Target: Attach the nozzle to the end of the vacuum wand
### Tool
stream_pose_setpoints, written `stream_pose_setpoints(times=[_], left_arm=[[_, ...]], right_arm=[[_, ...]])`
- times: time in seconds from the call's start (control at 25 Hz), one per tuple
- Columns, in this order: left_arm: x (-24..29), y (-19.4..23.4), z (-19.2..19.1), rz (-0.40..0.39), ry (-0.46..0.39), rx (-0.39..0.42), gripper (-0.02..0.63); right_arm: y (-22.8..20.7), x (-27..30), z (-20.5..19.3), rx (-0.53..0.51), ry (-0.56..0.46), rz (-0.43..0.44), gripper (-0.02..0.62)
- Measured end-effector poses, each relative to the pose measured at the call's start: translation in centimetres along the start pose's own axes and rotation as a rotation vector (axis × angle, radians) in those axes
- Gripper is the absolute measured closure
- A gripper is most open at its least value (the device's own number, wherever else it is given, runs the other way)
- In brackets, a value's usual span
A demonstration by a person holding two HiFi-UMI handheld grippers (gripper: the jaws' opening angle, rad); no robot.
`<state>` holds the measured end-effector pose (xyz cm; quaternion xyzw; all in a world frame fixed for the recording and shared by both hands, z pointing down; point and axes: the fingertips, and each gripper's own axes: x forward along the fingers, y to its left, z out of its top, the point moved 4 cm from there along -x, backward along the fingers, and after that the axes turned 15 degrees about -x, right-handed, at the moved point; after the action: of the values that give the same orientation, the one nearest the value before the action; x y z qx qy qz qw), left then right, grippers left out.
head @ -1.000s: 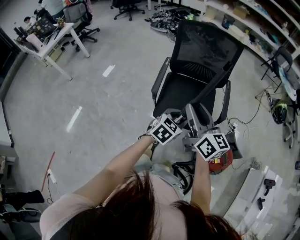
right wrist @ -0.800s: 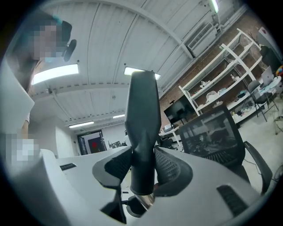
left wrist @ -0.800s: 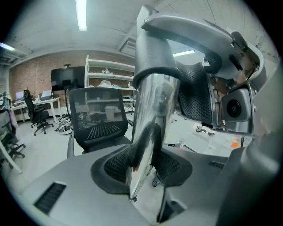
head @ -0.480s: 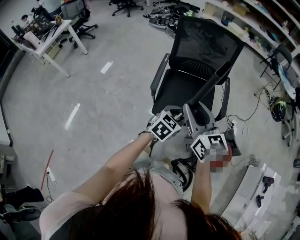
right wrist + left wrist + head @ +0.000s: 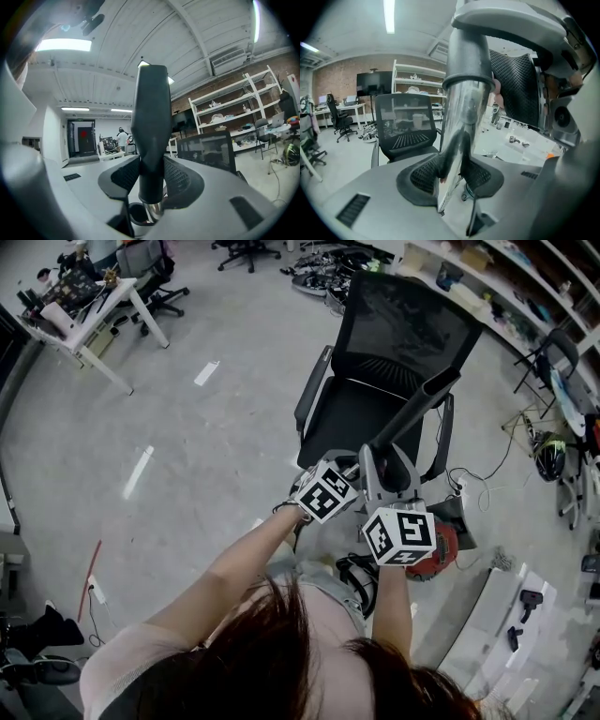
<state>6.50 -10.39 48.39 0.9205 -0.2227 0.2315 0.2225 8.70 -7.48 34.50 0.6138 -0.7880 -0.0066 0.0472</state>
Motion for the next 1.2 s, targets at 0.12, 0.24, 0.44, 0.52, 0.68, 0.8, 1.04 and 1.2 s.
stream_pose_setpoints(times=[0.12,0.24,0.44,0.52,0.68,0.8,1.04,1.2], left_arm=[[0.1,0.0,0.0,0.002,-0.001,-0.001,0.448],[0.1,0.2,-0.1,0.003,-0.005,-0.001,0.448],[0.2,0.3,-0.2,0.003,-0.008,-0.003,0.448],[0.1,0.4,-0.2,0.000,-0.006,-0.002,0.448],[0.0,0.6,-0.1,-0.002,-0.007,0.002,0.448],[-0.1,0.8,-0.1,0.002,-0.007,0.005,0.448],[-0.2,0.5,-0.5,-0.021,-0.012,-0.017,0.448],[-0.5,0.2,-0.5,-0.031,-0.013,0.009,0.446]], right_arm=[[0.3,0.0,0.0,-0.042,0.019,-0.036,0.425],[0.6,0.1,0.1,-0.091,0.031,-0.049,0.425],[1.0,0.2,-0.1,-0.134,0.042,-0.063,0.425],[1.1,0.3,-0.1,-0.123,0.043,-0.063,0.425],[0.8,0.6,-0.2,-0.070,0.043,-0.019,0.425],[0.7,0.8,-0.2,-0.052,0.038,-0.002,0.425],[1.0,0.3,-0.4,-0.066,0.035,-0.028,0.425],[1.3,-0.1,-0.2,-0.076,0.052,-0.017,0.425]])
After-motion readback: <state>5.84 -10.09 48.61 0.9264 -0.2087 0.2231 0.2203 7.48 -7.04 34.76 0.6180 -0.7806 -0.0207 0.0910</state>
